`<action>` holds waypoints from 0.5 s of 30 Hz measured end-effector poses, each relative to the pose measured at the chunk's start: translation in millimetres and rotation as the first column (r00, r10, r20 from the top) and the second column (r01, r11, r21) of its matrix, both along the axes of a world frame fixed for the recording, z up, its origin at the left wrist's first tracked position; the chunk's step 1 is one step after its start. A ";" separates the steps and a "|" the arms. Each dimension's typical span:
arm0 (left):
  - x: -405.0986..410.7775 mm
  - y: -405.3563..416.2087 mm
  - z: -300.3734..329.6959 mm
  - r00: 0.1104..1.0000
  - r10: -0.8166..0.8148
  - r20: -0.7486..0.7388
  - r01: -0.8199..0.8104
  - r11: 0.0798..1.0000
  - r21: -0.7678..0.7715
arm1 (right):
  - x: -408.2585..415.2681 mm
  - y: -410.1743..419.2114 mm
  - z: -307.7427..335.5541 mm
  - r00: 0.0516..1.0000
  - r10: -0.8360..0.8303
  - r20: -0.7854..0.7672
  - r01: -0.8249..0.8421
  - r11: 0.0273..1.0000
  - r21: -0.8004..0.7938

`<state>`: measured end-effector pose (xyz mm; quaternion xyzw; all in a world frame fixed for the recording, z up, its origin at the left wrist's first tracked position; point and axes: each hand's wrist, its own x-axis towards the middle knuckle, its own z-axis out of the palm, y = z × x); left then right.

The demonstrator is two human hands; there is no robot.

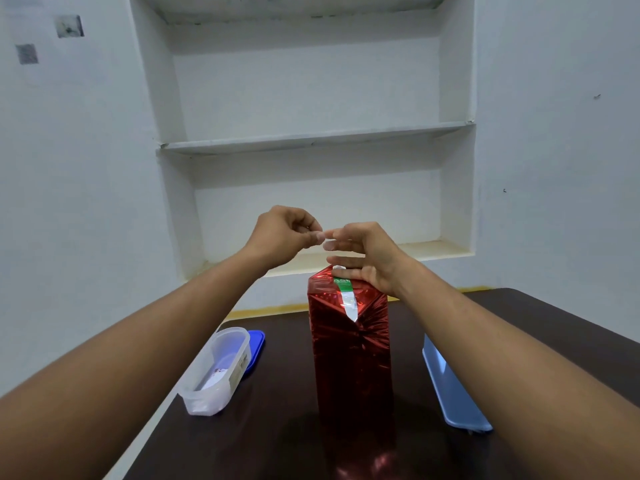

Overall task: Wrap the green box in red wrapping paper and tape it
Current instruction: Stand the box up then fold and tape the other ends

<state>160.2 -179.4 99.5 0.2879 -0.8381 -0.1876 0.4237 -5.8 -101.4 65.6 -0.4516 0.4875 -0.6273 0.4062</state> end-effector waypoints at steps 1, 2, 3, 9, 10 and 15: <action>-0.1 -1.2 1.5 1.000 -0.004 0.026 0.004 1.000 0.011 | 0.1 0.4 -0.4 1.000 0.002 -0.010 -0.002 1.000 -0.005; -0.8 -1.5 2.7 0.999 -0.010 0.051 0.009 1.000 0.019 | 0.3 0.7 -0.7 1.000 -0.001 -0.014 0.001 1.000 -0.013; -1.6 -1.8 3.8 0.997 -0.017 0.075 0.015 1.000 0.023 | 0.8 0.7 -1.1 1.000 -0.007 -0.012 0.006 1.000 -0.022; -2.0 -3.4 8.8 0.989 -0.030 0.144 0.029 1.000 0.010 | 0.4 -3.8 -4.2 0.998 -0.050 -0.037 0.049 0.998 -0.036; -1.6 -3.2 8.6 0.989 -0.023 0.146 0.023 1.000 -0.003 | 0.6 -4.0 -4.2 0.998 -0.055 -0.036 0.053 0.998 -0.032; 0.8 4.5 -10.6 1.000 0.016 0.025 -0.015 0.999 -0.039 | 1.6 -5.2 -4.0 0.994 -0.107 0.025 0.107 0.994 -0.024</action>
